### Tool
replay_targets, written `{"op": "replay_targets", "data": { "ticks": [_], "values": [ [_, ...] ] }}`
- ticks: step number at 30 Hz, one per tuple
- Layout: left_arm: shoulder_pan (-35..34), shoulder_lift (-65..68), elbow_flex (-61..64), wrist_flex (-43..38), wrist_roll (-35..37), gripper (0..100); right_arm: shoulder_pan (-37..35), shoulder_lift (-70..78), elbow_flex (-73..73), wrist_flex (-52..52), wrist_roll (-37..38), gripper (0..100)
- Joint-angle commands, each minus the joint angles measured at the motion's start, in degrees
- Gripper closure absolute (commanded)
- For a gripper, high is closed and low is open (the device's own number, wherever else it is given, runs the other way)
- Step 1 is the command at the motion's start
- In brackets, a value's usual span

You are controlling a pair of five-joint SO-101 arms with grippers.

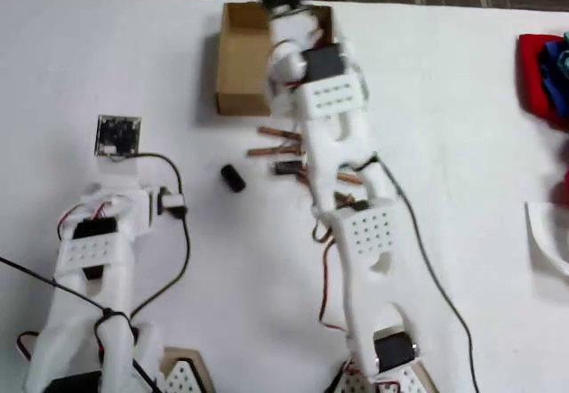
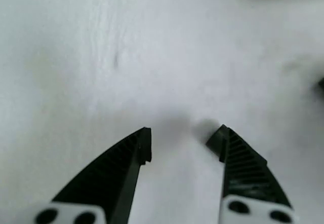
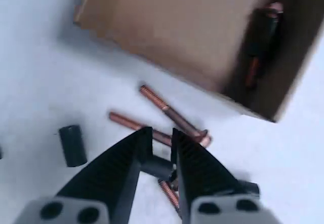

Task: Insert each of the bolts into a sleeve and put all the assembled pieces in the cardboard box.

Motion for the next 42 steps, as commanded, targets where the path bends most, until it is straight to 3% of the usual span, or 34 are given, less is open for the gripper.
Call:
{"op": "replay_targets", "data": {
  "ticks": [1,7,11,16,35,39,42],
  "values": [
    [-2.6,-0.7,-2.2,1.1,1.1,76,-6.3,-5.5,7.5,1.3,0.7,94.2],
    [-12.1,-0.7,-4.8,3.2,13.3,76,-9.4,-1.7,11.5,0.0,0.6,94.2],
    [-15.6,-0.7,-4.8,3.1,17.1,76,-10.6,2.0,11.5,0.0,0.5,90.3],
    [-15.6,-0.7,-4.8,3.0,17.3,76,-12.6,5.4,11.5,0.0,0.6,85.6],
    [-15.5,-0.7,-4.8,3.0,17.3,76,-13.6,12.1,11.5,-6.5,0.8,86.0],
    [-15.5,-0.7,-4.8,3.0,17.3,76,-13.6,11.9,11.5,-6.5,1.1,98.4],
    [-15.5,-0.7,-4.8,3.0,17.3,76,-12.5,11.6,11.3,-5.0,1.1,98.0]
  ]
}}
